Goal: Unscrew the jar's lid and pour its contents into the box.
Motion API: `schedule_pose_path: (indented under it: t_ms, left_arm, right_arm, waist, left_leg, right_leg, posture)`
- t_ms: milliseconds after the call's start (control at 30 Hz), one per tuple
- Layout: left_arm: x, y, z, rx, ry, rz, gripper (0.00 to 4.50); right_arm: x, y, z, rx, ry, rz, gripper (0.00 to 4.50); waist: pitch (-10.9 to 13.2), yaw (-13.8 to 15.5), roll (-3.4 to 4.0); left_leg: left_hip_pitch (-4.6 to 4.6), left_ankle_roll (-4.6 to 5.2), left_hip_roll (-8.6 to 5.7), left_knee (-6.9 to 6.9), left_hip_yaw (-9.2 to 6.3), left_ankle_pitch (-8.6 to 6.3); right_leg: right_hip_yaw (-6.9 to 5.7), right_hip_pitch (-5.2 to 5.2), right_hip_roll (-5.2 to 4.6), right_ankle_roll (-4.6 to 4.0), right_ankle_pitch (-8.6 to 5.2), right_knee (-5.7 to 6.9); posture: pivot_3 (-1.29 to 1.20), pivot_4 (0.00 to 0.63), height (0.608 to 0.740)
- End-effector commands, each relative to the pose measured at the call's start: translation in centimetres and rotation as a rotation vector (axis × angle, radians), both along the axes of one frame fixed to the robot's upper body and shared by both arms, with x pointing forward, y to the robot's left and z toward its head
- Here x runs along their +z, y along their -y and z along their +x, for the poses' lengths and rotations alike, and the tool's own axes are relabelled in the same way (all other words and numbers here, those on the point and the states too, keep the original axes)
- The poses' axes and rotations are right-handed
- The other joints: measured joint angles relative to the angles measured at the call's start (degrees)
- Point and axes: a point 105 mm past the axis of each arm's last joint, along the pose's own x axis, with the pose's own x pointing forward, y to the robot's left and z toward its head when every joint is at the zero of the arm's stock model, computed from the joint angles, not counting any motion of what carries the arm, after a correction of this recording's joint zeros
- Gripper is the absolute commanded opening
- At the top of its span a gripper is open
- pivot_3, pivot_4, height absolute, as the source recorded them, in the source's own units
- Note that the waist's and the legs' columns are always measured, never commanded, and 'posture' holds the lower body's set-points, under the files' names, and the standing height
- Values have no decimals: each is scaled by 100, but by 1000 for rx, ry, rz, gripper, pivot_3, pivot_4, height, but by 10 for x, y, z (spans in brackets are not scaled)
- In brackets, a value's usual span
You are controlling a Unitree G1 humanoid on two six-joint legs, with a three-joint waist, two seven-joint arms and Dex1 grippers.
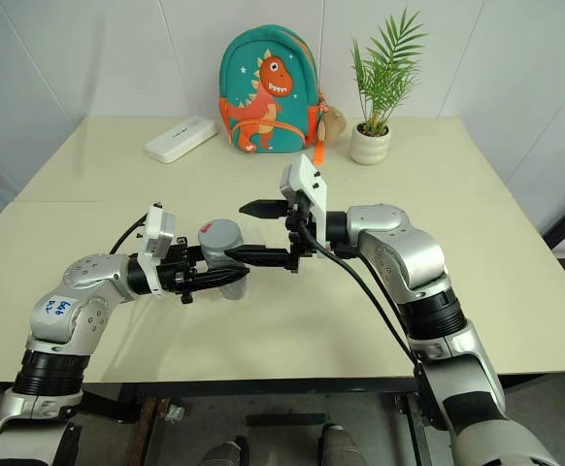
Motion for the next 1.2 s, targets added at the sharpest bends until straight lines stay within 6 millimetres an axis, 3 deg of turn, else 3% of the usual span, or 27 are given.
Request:
schedule_pose_path:
  t_ms: [33, 267, 600, 967, 1067, 1200]
  left_arm:
    - [7, -1, -5, -17, 45, 1, 1947]
    - [6, -2, -6, -14, 41, 3, 1947]
    - [4, -2, -8, -13, 38, 7, 1947]
    - [5, 0, -9, -15, 39, 7, 1947]
    - [5, 0, -9, -14, 40, 5, 1947]
    - [5, 0, -9, -13, 41, 3, 1947]
  right_arm:
    - [14, 1, -12, 50, 41, 37, 4482]
    - [19, -4, -21, 115, 25, 57, 4482]
    - [14, -22, -10, 67, 34, 48, 4482]
    - [14, -30, -14, 93, 12, 59, 4482]
    - [14, -29, -16, 103, 4, 63, 3870]
    - [14, -27, -16, 101, -5, 67, 2615]
  waist:
    - [0, 5, 0]
    - [0, 9, 0]
    - [0, 8, 0]
    - [0, 10, 0]
    - [0, 9, 0]
    - [0, 10, 0]
  left_leg:
    - [0, 0, 0, 0, 0, 0]
    - [0, 0, 0, 0, 0, 0]
    - [0, 0, 0, 1, 0, 0]
    - [-1, 0, 0, 0, 0, 0]
    - [-1, 0, 0, 1, 0, 0]
    - [-1, 0, 0, 0, 0, 0]
  right_leg:
    - [0, 0, 0, 0, 0, 0]
    - [0, 1, 0, 0, 0, -2]
    - [0, 0, 0, 0, 0, 0]
    - [0, 1, 0, 0, 0, 0]
    - [0, 0, 0, 0, 0, 0]
    - [0, 0, 0, 0, 0, 0]
  posture:
    - [0, 150, 740]
    - [0, 150, 740]
    - [0, 150, 740]
    - [0, 150, 740]
    - [0, 150, 740]
    - [0, 150, 740]
